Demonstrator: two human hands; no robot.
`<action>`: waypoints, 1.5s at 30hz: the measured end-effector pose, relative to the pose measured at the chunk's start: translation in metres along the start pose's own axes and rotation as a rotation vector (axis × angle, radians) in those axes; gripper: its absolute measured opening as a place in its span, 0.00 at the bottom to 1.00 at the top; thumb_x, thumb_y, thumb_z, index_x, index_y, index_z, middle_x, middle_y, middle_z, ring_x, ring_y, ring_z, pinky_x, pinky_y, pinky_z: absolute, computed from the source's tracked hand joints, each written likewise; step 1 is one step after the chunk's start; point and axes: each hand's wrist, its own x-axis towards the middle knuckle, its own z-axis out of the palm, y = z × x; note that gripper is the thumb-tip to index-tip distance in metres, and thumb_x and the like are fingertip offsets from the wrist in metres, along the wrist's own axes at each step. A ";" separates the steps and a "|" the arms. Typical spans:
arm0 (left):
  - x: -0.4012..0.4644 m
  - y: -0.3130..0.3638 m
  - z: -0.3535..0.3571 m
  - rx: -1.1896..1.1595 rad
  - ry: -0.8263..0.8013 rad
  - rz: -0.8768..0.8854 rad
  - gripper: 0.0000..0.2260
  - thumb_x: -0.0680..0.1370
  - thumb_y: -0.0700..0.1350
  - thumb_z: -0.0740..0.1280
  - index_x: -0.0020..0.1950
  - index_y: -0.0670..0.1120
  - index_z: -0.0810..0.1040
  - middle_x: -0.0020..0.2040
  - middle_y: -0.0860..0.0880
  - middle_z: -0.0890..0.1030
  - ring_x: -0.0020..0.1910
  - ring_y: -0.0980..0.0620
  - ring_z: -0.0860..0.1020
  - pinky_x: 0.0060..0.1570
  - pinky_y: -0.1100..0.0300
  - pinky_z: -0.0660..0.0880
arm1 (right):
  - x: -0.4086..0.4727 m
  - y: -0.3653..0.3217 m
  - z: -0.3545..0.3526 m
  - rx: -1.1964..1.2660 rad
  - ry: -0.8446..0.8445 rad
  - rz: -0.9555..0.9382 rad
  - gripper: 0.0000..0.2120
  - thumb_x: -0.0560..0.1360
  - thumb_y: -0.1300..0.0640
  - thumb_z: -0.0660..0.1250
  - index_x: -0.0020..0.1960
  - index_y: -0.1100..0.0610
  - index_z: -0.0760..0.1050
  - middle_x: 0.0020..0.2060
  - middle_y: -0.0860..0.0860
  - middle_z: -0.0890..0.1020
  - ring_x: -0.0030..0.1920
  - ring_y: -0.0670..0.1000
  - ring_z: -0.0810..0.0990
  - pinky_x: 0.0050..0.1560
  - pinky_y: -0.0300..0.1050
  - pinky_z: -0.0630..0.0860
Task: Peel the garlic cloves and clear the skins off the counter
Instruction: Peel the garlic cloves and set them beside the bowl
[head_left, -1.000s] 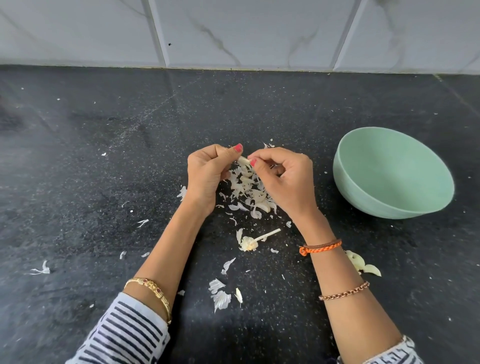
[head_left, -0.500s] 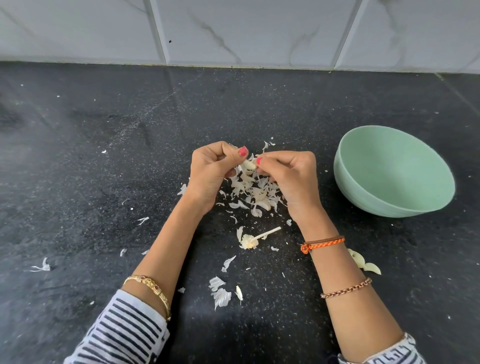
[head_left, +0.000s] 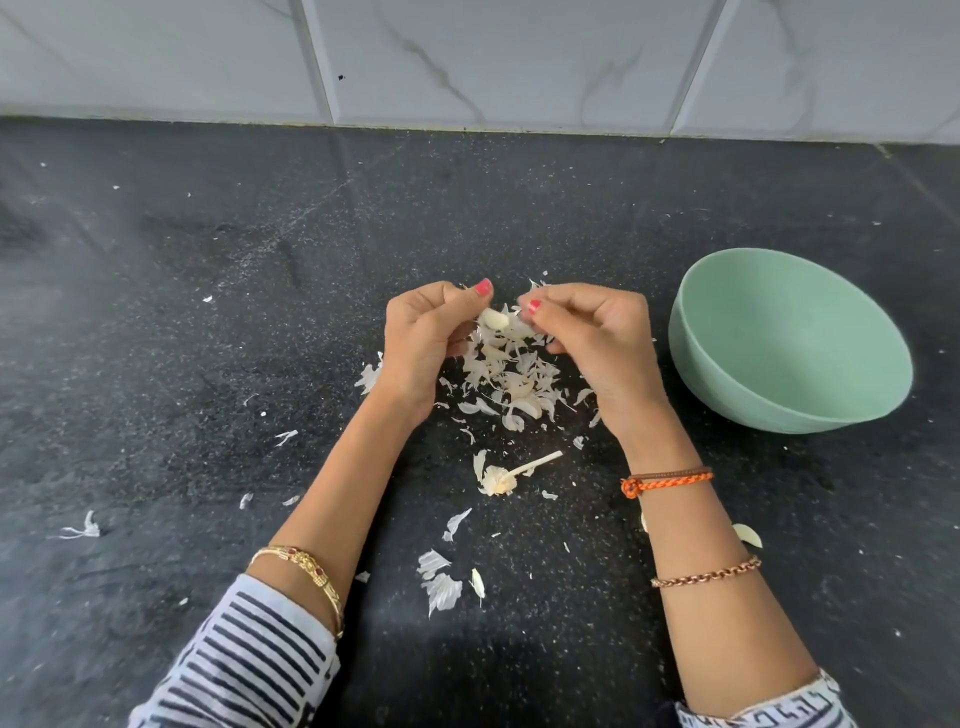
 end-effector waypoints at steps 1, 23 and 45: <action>0.002 0.000 -0.001 -0.012 0.036 -0.005 0.17 0.74 0.39 0.68 0.28 0.43 0.67 0.26 0.51 0.67 0.26 0.57 0.63 0.26 0.67 0.62 | 0.000 0.002 0.001 -0.096 -0.033 -0.064 0.05 0.72 0.65 0.69 0.43 0.58 0.83 0.34 0.44 0.82 0.34 0.37 0.78 0.35 0.29 0.71; 0.003 -0.002 -0.004 0.074 0.025 0.043 0.17 0.74 0.37 0.69 0.27 0.43 0.67 0.21 0.57 0.68 0.23 0.61 0.65 0.25 0.69 0.64 | 0.000 0.015 0.012 -0.424 -0.042 -0.304 0.07 0.70 0.56 0.66 0.42 0.56 0.83 0.35 0.45 0.83 0.35 0.42 0.78 0.33 0.27 0.69; 0.003 -0.001 -0.007 0.114 -0.097 0.048 0.17 0.73 0.36 0.68 0.26 0.45 0.71 0.24 0.52 0.69 0.25 0.58 0.65 0.26 0.68 0.66 | -0.001 0.016 0.011 -0.399 -0.011 -0.243 0.06 0.64 0.58 0.64 0.31 0.54 0.78 0.25 0.46 0.76 0.27 0.41 0.71 0.31 0.35 0.68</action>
